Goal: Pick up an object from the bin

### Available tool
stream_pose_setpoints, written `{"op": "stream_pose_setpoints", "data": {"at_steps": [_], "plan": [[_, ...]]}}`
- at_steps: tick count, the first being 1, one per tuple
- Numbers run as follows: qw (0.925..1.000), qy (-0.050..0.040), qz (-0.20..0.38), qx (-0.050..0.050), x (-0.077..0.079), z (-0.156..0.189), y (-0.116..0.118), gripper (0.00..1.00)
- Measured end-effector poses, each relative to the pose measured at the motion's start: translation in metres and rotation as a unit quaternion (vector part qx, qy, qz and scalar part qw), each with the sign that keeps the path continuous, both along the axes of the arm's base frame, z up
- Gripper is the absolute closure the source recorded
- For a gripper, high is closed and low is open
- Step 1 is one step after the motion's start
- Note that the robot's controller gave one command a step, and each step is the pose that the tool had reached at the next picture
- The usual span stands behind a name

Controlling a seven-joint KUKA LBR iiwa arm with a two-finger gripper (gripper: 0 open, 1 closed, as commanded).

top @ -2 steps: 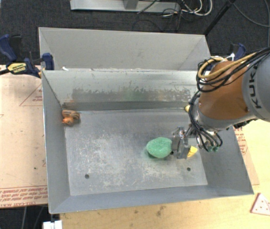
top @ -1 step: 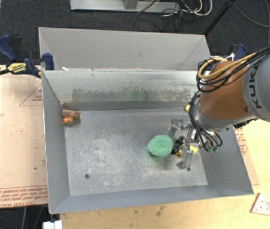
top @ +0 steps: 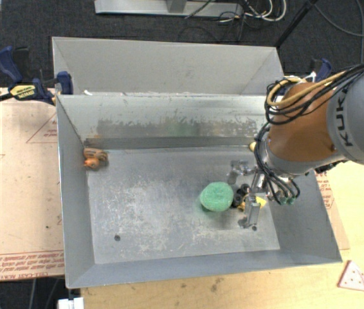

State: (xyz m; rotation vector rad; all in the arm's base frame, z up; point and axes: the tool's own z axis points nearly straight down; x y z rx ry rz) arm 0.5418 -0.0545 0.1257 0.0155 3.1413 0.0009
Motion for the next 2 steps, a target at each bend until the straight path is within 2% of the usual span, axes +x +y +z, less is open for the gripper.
{"op": "stream_pose_setpoints", "data": {"at_steps": [1,2], "plan": [[0.9995,-0.0015,0.031,0.0,0.007,-0.031,0.005,0.0],[0.9911,-0.0002,-0.133,0.0,0.012,-0.056,0.005,1.0]]}}
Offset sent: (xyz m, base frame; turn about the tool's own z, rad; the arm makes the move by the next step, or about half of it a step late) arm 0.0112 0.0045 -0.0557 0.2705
